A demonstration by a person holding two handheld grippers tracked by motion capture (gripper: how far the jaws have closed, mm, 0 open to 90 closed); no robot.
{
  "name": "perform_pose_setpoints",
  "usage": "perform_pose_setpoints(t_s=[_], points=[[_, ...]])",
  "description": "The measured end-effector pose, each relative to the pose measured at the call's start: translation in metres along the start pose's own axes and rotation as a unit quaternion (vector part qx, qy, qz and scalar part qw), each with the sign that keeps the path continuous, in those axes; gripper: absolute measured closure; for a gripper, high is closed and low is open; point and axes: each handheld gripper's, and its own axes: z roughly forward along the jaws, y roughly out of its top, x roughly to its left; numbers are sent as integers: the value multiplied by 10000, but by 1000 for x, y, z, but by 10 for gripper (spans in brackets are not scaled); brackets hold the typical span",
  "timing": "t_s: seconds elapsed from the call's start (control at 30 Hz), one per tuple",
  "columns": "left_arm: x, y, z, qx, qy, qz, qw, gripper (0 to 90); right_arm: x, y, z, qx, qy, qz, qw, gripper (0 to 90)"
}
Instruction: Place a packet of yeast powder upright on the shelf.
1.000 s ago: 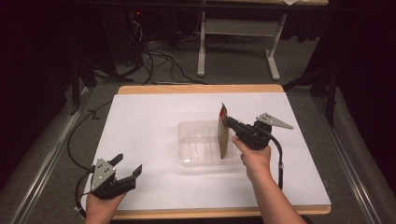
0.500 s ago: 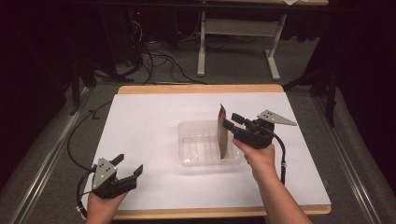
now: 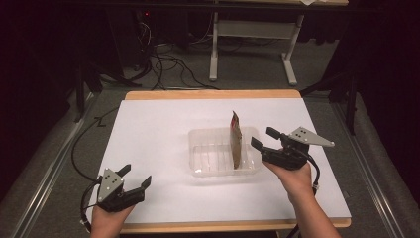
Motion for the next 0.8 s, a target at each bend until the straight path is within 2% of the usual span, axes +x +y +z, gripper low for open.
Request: perform_pose_setpoints(t_s=[0.17,0.33,0.4,0.47,0.6,0.7,0.8], points=[[0,0,2,73,-41,21,10000,226,-11,-13,-14,99,-229,-103,9996,232],[-2,-2,4,199,-115,77,9997,225,-27,-31,-31,189,-521,-78,9984,201],[-3,-2,5,244,-148,138,9995,225,-34,-41,-39,276,-715,-157,9969,187],[-4,-2,6,273,-175,181,9993,225,-42,-53,-48,351,-886,-136,9954,162],[-7,-2,8,330,-198,247,9990,225,-53,-80,-68,547,-1364,-233,9889,159],[-9,-1,9,337,-220,276,9988,225,-59,-95,-78,772,-1457,-134,9862,158],[-10,-1,10,368,-216,330,9985,225,-62,-95,-82,713,-1587,-163,9846,155]])
